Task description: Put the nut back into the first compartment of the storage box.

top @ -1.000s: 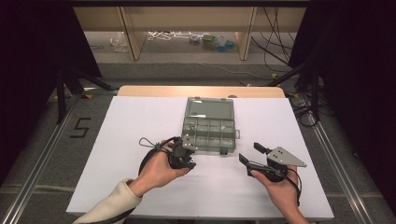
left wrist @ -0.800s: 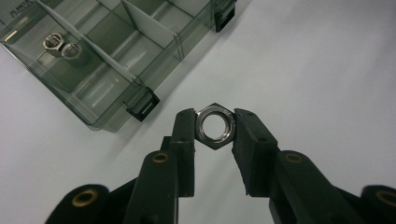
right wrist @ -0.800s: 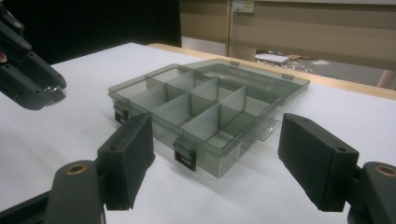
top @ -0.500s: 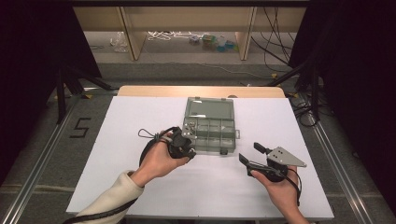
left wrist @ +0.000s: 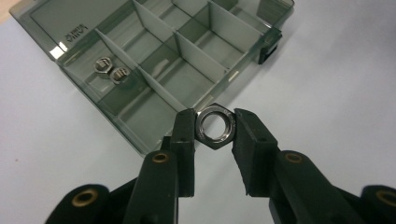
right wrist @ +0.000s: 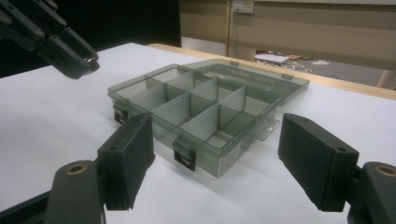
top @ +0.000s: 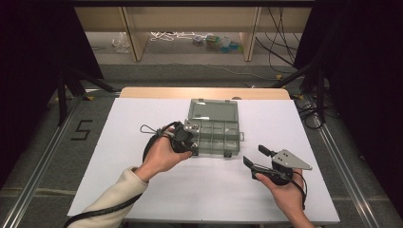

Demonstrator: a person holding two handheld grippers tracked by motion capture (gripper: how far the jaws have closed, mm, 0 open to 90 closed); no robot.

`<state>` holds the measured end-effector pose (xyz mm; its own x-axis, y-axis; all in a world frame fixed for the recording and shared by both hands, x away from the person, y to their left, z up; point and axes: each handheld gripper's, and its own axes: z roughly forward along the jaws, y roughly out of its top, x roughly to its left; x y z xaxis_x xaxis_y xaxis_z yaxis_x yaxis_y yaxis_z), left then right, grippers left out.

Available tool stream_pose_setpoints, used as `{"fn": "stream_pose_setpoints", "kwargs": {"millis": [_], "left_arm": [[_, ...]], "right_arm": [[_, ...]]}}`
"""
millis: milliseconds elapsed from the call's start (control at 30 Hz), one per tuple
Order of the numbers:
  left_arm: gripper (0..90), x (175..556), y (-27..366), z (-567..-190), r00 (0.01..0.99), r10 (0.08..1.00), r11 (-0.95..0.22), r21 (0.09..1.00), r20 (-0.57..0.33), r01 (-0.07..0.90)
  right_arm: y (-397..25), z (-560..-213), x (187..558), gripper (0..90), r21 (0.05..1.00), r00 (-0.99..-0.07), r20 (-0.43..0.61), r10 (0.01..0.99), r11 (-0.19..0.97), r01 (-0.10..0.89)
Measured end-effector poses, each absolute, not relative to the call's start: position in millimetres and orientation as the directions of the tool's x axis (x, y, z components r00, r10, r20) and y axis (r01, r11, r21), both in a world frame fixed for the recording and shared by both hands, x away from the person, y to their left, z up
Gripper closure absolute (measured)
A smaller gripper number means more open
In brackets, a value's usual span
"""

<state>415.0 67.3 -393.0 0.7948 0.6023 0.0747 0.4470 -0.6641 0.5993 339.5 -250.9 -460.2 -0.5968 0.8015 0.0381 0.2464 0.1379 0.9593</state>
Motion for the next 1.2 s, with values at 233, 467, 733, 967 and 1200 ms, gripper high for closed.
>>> {"fn": "stream_pose_setpoints", "kwargs": {"millis": [233, 467, 733, 967, 1200], "left_arm": [[70.3, 422.7, 67.3, -388.6, 0.760, 0.646, -0.627, 0.612, 0.064, 0.482], [70.3, 432.8, 63.8, -387.0, 0.752, 0.655, -0.624, 0.613, 0.072, 0.484], [70.3, 447.6, 60.9, -389.0, 0.727, 0.683, -0.597, 0.626, 0.068, 0.502], [70.3, 458.8, 59.1, -394.2, 0.711, 0.700, -0.583, 0.629, 0.068, 0.514], [70.3, 470.2, 56.4, -395.6, 0.695, 0.715, -0.575, 0.631, 0.078, 0.521]], "right_arm": [[-251.1, -460.4, 339.6, 27.4, 0.958, -0.600, 0.046, 0.799, 0.135, 0.254], [-250.8, -460.6, 339.8, 27.4, 0.959, -0.599, 0.047, 0.799, 0.131, 0.251], [-251.3, -460.7, 339.8, 27.4, 0.958, -0.599, 0.048, 0.799, 0.134, 0.254], [-250.6, -461.5, 340.4, 27.4, 0.961, -0.602, 0.056, 0.796, 0.121, 0.249], [-250.6, -461.5, 340.4, 27.4, 0.961, -0.602, 0.055, 0.796, 0.121, 0.248]]}}
